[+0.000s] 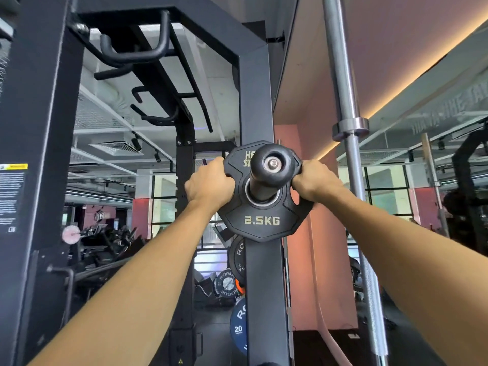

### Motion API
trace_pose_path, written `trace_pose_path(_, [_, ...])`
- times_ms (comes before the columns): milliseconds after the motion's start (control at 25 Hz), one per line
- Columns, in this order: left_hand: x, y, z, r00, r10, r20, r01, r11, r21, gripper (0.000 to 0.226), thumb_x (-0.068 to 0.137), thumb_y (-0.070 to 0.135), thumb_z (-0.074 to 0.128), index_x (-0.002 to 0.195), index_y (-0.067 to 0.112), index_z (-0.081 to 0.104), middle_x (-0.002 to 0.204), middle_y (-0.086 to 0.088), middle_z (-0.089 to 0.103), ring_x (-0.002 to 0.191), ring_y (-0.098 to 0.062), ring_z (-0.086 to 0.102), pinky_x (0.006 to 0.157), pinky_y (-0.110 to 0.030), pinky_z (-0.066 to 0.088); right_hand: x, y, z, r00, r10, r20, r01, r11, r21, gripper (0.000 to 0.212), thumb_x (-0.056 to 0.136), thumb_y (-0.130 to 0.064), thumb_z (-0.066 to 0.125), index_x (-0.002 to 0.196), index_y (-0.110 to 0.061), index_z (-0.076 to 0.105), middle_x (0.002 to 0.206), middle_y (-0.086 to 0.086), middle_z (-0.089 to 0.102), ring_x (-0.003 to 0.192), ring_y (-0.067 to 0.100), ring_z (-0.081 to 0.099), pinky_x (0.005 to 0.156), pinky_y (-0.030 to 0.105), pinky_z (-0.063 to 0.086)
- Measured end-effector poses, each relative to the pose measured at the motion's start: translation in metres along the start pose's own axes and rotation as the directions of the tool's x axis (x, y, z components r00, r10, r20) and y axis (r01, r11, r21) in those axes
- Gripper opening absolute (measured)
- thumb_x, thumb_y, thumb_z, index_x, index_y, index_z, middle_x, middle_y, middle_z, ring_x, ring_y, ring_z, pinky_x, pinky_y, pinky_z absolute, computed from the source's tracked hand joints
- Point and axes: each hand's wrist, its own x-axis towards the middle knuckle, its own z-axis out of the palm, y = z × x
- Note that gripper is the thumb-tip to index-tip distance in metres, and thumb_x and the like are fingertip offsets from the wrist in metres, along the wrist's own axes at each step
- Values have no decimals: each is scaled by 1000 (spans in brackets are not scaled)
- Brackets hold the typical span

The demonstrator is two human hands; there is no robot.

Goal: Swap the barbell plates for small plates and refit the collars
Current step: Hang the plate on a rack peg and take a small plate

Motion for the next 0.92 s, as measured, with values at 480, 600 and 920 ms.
trace_pose_path(480, [-47, -8, -7, 977, -2, 215, 9, 1000, -30, 23, 102, 26, 22, 119, 10, 26, 99, -18, 56, 77, -37, 53, 71, -41, 37, -58, 0, 12, 998, 56, -26, -54, 997, 62, 22, 98, -34, 30, 109, -16, 26, 84, 14, 65, 78, 34, 64, 75, 40, 44])
trace_pose_path(600, [-86, -22, -14, 926, -8, 377, -23, 997, 78, 24, 103, 26, 17, 119, 14, 30, 105, -15, 54, 80, -38, 56, 74, -44, 43, -89, 9, 13, 988, 106, 112, -114, 992, 63, 29, 100, -40, 22, 114, -15, 28, 97, 17, 66, 87, 37, 65, 87, 43, 49])
trace_pose_path(920, [-199, -72, -46, 802, -106, 588, 44, 992, 120, 51, 85, 65, 48, 125, 33, 43, 125, -2, 55, 111, -28, 56, 90, -40, 46, -214, 35, 20, 856, -6, 517, 20, 1000, -22, 60, 90, -60, 45, 131, -17, 44, 130, 7, 55, 115, 29, 55, 99, 44, 44])
